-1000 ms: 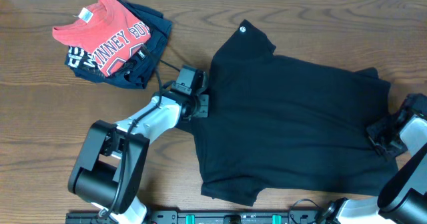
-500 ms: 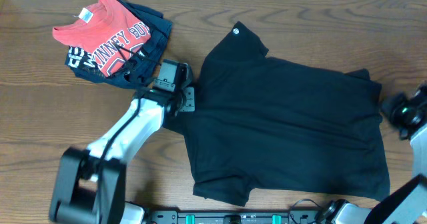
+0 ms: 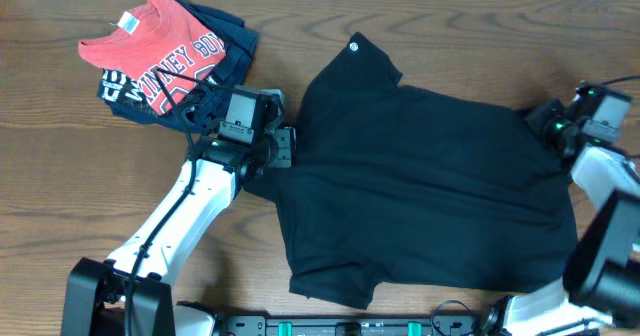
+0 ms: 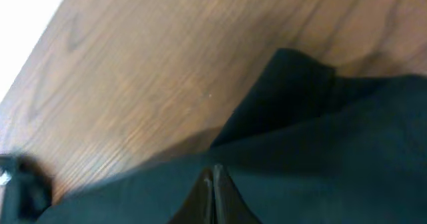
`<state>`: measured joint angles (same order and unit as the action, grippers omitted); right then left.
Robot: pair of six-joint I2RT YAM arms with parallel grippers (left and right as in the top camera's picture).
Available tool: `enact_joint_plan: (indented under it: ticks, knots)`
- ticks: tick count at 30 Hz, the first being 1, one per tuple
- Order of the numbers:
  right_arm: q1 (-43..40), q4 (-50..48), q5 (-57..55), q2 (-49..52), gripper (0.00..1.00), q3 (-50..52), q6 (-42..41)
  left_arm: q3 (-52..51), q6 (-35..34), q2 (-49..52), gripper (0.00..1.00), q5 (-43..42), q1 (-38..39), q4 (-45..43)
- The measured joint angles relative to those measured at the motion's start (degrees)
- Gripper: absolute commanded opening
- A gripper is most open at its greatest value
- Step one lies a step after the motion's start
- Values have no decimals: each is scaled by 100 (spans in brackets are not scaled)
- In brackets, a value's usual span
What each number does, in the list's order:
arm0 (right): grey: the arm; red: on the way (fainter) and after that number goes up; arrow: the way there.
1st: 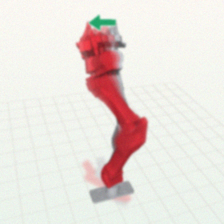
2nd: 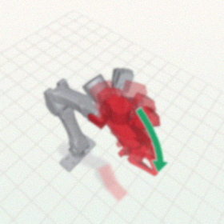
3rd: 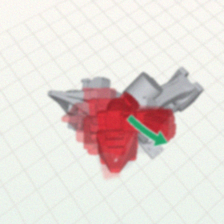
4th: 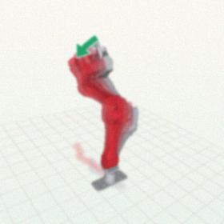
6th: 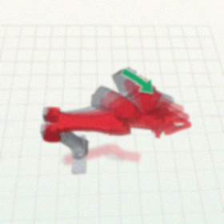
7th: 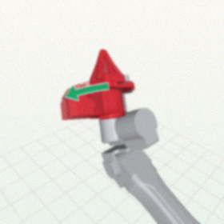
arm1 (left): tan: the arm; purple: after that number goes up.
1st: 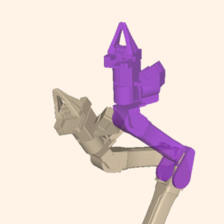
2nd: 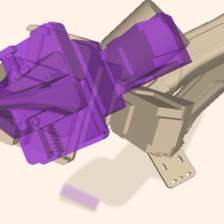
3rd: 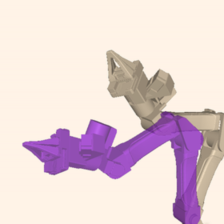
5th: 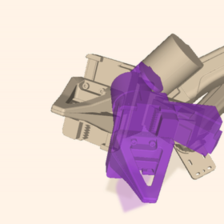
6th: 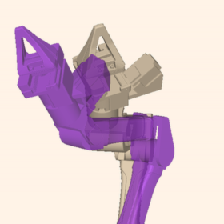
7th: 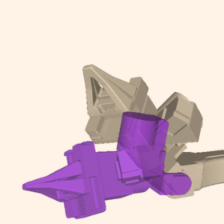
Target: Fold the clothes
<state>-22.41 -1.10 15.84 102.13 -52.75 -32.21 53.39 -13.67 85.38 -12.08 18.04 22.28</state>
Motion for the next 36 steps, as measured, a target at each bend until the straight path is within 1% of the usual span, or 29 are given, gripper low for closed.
enact_joint_plan:
  ticks: [7,13,17,20,22,23,25,26,27,28,31,36]
  knots:
    - [105,-809,-111,960,1,-42,-957,0,2,0,55,-46,0,92]
    - [284,-1189,-87,1604,1,-693,-1768,0,0,0,55,-68,0,92]
    - [409,-1589,-39,2105,1,-1217,-1998,0,0,0,55,-74,0,94]
    - [472,-1652,-26,2380,2,-1604,-2002,0,0,0,56,-87,0,94]
    - [474,-1587,31,2455,6,-1781,-1818,0,-2,0,56,-87,0,87]
    - [463,-1491,66,2461,8,-1845,-1698,0,-2,0,57,-87,0,74]
    - [409,-1126,240,2444,19,-2011,-1410,0,-2,0,57,-87,0,-2]
    - [361,-931,334,2415,22,-2083,-1266,0,-2,0,58,-90,0,-59]
    - [308,-754,433,2365,25,-2122,-1145,0,-2,0,63,-98,0,-116]
    - [216,-527,546,2269,27,-2140,-979,0,13,0,64,-116,0,-170]
    - [-101,240,957,1834,29,-2144,-544,2,4,-2,64,-214,0,-188]
    - [-664,2199,1370,695,29,-2199,74,229,44,0,64,-302,0,-140]
